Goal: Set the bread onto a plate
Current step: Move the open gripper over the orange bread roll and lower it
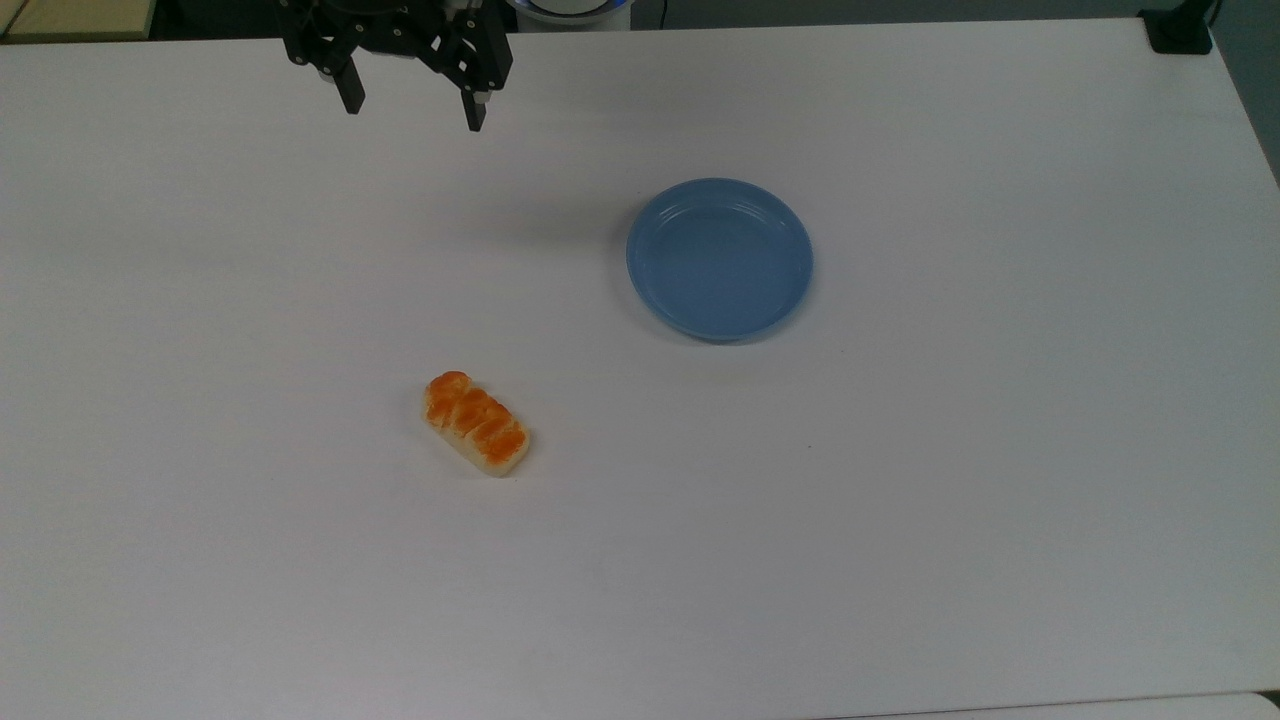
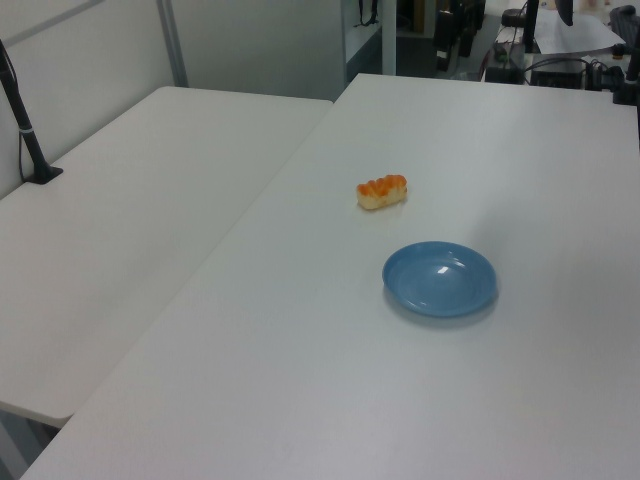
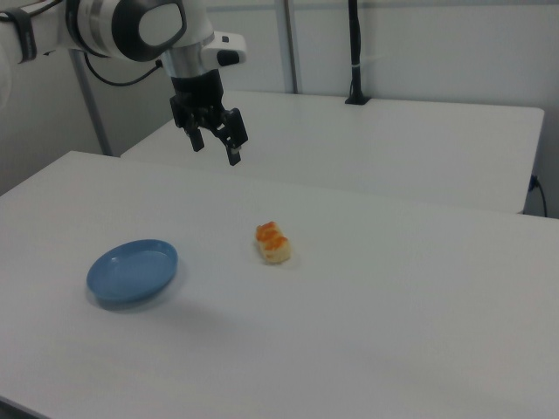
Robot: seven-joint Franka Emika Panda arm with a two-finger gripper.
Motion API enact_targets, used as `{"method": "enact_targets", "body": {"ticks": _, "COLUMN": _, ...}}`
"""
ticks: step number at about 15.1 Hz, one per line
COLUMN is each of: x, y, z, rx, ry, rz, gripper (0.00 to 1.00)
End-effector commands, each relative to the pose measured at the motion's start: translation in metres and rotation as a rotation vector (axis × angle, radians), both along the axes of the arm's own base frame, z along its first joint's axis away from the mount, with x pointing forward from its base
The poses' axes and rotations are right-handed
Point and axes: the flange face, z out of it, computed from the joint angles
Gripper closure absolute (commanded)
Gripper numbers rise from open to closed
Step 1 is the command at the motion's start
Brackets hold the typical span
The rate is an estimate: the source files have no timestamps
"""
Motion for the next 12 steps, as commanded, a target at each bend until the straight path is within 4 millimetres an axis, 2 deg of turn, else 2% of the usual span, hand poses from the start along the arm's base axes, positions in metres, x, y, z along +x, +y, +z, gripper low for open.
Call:
{"method": "enact_targets", "body": {"ticks": 1, "x": 0.008, "y": -0.008, "z": -0.019, "rx": -0.055, "ry": 0.019, "rz": 0.089, "gripper": 0.0}}
{"method": "enact_targets", "body": {"ticks": 2, "x": 0.013, "y": -0.011, "z": -0.029, "rx": -0.077, "ry": 0.037, "rz": 0.131, "gripper": 0.0}}
{"method": "enact_targets", "body": {"ticks": 4, "x": 0.022, "y": -0.014, "z": -0.033, "rx": -0.101, "ry": 0.024, "rz": 0.209, "gripper": 0.0}}
{"method": "enact_targets", "body": {"ticks": 8, "x": 0.041, "y": -0.019, "z": -0.055, "rx": -0.158, "ry": 0.023, "rz": 0.419, "gripper": 0.0}}
{"method": "enact_targets", "body": {"ticks": 11, "x": 0.058, "y": -0.018, "z": -0.08, "rx": -0.226, "ry": 0.071, "rz": 0.603, "gripper": 0.0}}
{"method": "enact_targets", "body": {"ticks": 12, "x": 0.064, "y": -0.015, "z": -0.094, "rx": -0.248, "ry": 0.102, "rz": 0.68, "gripper": 0.0}}
